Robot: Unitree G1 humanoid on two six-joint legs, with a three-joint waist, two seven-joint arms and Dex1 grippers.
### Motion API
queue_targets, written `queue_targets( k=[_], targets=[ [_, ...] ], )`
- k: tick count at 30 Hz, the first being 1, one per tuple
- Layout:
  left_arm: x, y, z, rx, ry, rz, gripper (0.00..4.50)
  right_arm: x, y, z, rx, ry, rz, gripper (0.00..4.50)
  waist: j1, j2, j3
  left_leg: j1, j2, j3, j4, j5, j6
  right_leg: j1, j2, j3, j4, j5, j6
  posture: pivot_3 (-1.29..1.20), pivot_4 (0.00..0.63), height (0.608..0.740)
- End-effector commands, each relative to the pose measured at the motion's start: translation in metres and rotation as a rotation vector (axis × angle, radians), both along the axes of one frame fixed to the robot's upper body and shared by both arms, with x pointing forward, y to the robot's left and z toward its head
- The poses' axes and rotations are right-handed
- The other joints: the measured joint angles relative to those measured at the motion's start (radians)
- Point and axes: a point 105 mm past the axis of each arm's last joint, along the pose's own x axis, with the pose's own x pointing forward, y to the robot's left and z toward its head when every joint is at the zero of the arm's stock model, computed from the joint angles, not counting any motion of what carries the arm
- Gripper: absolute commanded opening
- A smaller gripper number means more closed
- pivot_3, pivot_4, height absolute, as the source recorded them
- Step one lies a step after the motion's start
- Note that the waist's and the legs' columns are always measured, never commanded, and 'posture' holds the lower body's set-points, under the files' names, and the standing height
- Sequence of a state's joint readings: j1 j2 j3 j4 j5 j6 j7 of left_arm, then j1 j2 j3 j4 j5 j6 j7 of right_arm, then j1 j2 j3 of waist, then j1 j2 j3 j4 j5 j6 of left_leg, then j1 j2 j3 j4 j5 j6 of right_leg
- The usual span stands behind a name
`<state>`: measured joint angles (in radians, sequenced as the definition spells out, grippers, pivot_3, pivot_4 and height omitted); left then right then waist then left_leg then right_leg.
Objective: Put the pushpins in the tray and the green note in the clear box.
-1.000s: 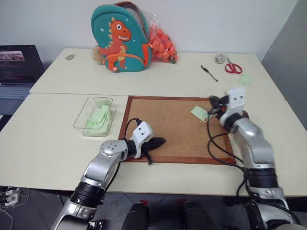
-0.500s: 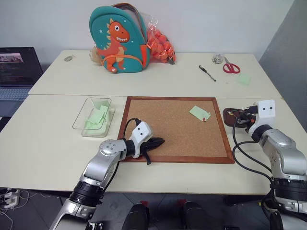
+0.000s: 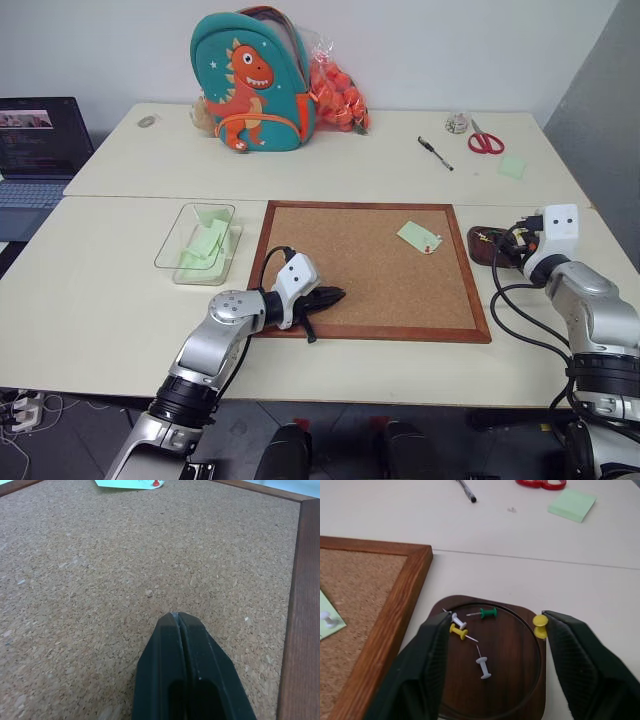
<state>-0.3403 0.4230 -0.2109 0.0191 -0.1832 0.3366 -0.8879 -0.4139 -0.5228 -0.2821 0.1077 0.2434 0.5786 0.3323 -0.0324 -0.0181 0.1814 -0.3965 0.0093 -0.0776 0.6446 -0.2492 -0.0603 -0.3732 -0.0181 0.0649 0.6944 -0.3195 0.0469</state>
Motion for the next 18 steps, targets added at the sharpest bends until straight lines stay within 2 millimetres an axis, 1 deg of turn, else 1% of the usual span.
queue_targets(
  k=[1, 2, 4, 12, 18],
  targets=[
    [-0.005, 0.000, -0.018, 0.026, 0.062, -0.001, 0.00, -0.005, -0.002, 0.002, -0.024, -0.001, 0.009, 3.94, 0.000, 0.000, 0.000, 0.000, 0.000, 0.000, 0.000, 0.000, 0.000, 0.000, 0.000, 0.000, 0.000, 0.000, 0.000, 0.00, 0.150, 0.740],
    [-0.004, 0.000, -0.018, 0.026, 0.061, -0.002, 0.00, -0.005, -0.003, 0.000, -0.024, 0.006, 0.006, 4.21, 0.000, 0.000, 0.000, 0.000, 0.000, 0.000, 0.000, 0.000, 0.000, 0.000, 0.000, 0.000, 0.000, 0.000, 0.000, 0.00, 0.150, 0.740],
    [-0.004, 0.000, -0.018, 0.027, 0.060, -0.003, 0.00, -0.005, -0.003, -0.003, -0.024, 0.013, 0.002, 4.43, 0.000, 0.001, 0.000, 0.000, 0.000, 0.000, 0.000, 0.000, 0.000, 0.000, 0.000, 0.000, 0.000, 0.000, 0.000, 0.00, 0.150, 0.740],
    [-0.004, 0.001, -0.018, 0.029, 0.060, -0.002, 0.00, -0.005, -0.004, -0.013, -0.011, 0.061, 0.007, 4.43, 0.000, 0.001, -0.001, 0.000, 0.000, 0.000, 0.000, 0.000, 0.000, 0.000, 0.000, 0.000, 0.000, 0.000, 0.000, 0.00, 0.150, 0.740],
    [-0.005, 0.002, -0.019, 0.032, 0.060, 0.000, 0.00, -0.007, 0.004, -0.017, -0.006, 0.079, 0.052, 4.43, 0.000, 0.001, -0.001, 0.000, 0.000, 0.000, 0.000, 0.000, 0.000, 0.000, 0.000, 0.000, 0.000, 0.000, 0.000, 0.00, 0.150, 0.740]
  ],
)
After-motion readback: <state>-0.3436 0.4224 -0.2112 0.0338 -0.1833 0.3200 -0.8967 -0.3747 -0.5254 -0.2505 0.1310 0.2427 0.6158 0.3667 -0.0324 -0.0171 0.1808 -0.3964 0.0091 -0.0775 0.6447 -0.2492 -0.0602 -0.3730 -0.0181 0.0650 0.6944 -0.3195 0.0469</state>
